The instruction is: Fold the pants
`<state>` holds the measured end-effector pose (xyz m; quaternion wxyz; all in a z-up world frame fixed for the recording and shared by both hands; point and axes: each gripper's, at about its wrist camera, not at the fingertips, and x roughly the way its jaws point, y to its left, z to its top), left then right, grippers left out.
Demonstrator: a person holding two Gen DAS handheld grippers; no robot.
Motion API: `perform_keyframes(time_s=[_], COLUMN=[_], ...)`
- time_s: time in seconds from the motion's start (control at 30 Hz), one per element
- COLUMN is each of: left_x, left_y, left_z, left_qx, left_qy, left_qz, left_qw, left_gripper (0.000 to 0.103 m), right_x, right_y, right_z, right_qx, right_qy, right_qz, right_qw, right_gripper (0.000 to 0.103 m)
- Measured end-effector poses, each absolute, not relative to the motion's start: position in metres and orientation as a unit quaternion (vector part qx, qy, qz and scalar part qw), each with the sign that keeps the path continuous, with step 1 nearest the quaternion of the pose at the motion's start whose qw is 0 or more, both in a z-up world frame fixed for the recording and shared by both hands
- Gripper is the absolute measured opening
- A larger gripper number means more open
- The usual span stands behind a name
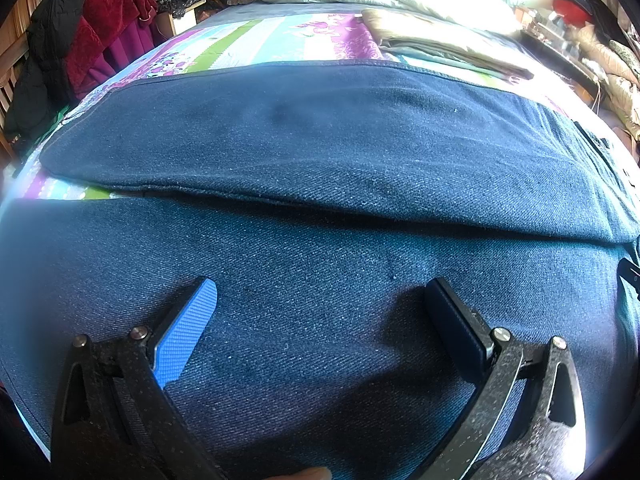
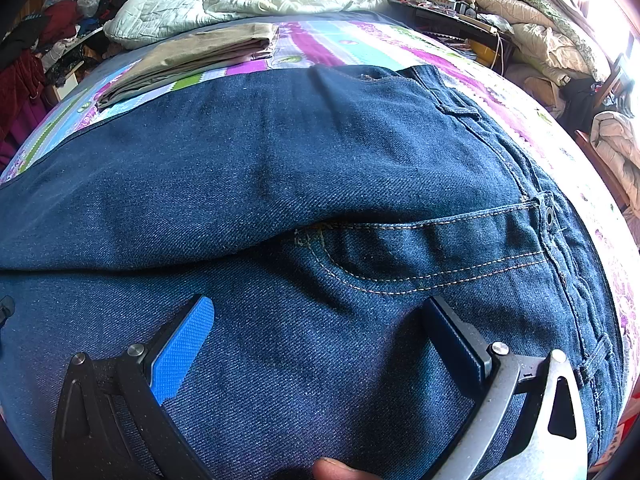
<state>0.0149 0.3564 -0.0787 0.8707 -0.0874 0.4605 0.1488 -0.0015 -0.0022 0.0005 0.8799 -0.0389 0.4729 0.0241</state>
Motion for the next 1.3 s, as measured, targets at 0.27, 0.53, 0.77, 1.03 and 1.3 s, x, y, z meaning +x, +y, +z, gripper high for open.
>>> perform_keyframes(time_s=[0.27,0.53,0.77,1.03,1.3], left_x=[0.0148,0.0147,0.0152,0.0140,0.0132], left_y=[0.3559,0.3558,0.3548,0.3527,0.3548], left_z=[-0.0784,-0.0788,-0.0789,-0.0780,-0.0786], left_qx=[-0.086,-0.086,-0.082,-0.080,-0.091], left_qy=[0.461,0.460,0.462,0.464,0.466], left_qz=[0.150,0.151,0.153,0.163,0.156], left_qw=[0.871,0.871,0.870,0.867,0.866], left_gripper=[0.103,0.103,0.103,0.103,0.103], right_x=[-0.0018,-0.0017,-0.0016,0.0000,-0.0008], right_y=[-0.0022,-0.0023,-0.0018,0.0015,0.0044], right_z=[0.0007,0.0007,0.0008,0.0012,0.0002], right_qx=[-0.039,-0.039,-0.041,-0.048,-0.049], right_qy=[0.473,0.473,0.474,0.481,0.481], right_qz=[0.024,0.024,0.023,0.018,0.011], right_qw=[0.880,0.880,0.879,0.875,0.875], right_gripper=[0.103,0.103,0.103,0.103,0.103])
